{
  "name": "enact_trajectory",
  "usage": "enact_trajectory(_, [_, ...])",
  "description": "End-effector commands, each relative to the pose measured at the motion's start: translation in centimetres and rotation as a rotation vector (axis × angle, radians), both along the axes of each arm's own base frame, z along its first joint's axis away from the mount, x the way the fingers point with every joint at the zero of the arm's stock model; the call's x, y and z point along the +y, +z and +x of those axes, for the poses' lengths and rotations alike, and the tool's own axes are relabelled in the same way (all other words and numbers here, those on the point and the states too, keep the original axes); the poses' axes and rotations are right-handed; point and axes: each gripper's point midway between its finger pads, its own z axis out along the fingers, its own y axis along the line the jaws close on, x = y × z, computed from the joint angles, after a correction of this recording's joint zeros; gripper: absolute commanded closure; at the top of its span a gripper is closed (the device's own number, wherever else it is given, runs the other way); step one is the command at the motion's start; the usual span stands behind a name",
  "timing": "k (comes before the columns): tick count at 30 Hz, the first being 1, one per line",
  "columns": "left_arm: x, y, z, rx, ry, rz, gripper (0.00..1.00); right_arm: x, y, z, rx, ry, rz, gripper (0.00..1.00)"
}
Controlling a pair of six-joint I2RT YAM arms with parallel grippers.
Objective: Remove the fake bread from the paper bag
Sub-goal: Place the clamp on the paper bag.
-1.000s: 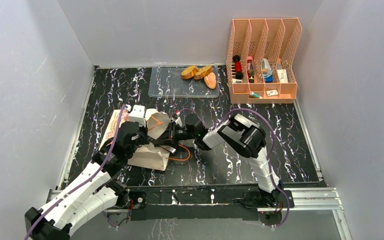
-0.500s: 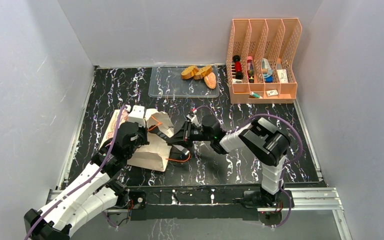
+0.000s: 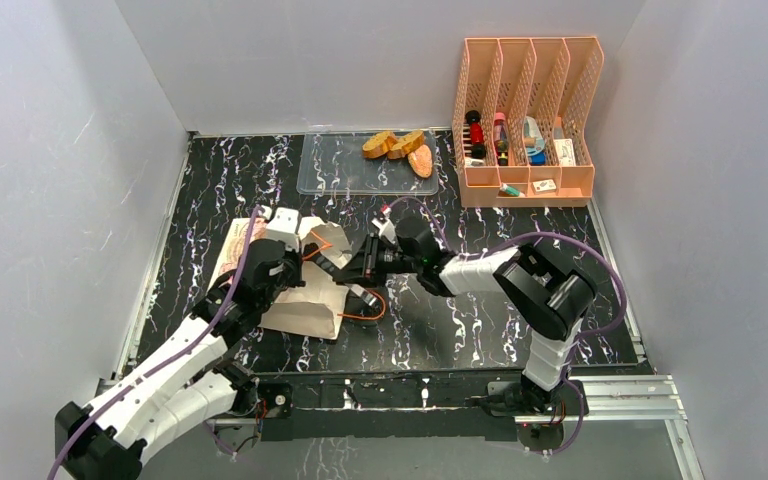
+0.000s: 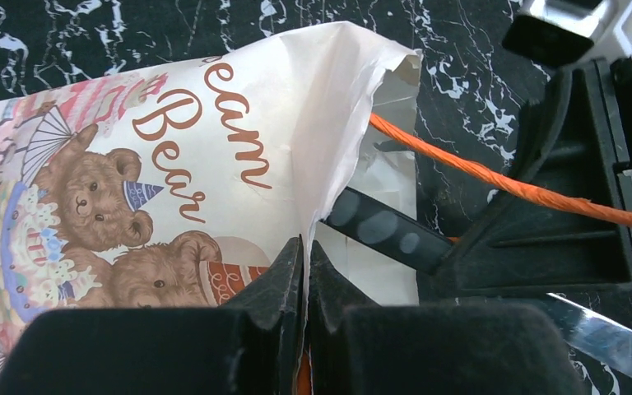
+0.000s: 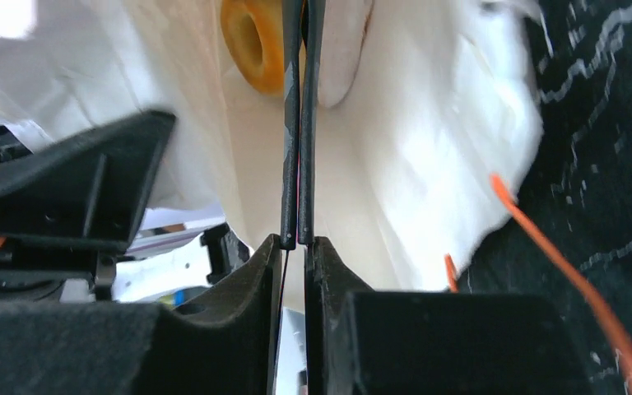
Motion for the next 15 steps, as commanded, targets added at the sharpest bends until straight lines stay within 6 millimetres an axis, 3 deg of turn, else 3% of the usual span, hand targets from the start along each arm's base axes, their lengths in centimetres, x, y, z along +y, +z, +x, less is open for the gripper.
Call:
enact_trajectory(1, [-2.1,1.3,0.9,-0.026,-0.061,-0.052,1.0,2.2,2.1,1.9,-0.197,-0.01,-0.049,0.88])
enact_trajectory(7, [-2.5,1.3,1.1,-0.023,-0.071,-0.055,1.0,4.7,-2.3,4.1,-0.281,0.023,-0.137,0.85])
enact_trajectory(10, [-2.1,1.3,1.1,-0.028,-0.058,-0.046,1.0,5.4,-5.1,5.7,-0.407,0.05,-0.284,0.85])
enact_trajectory(12, [-1.8,1.2,1.2,-0.029,-0.05,-0.024,1.0,5.0,-6.9,6.6,-0.474,0.046,-0.396,0.86])
enact_trajectory(15, [-1.7,1.4,1.4,-0.042,-0.056,-0.003,1.0,4.2,-7.5,8.2,-0.593,-0.002,-0.501,0.85])
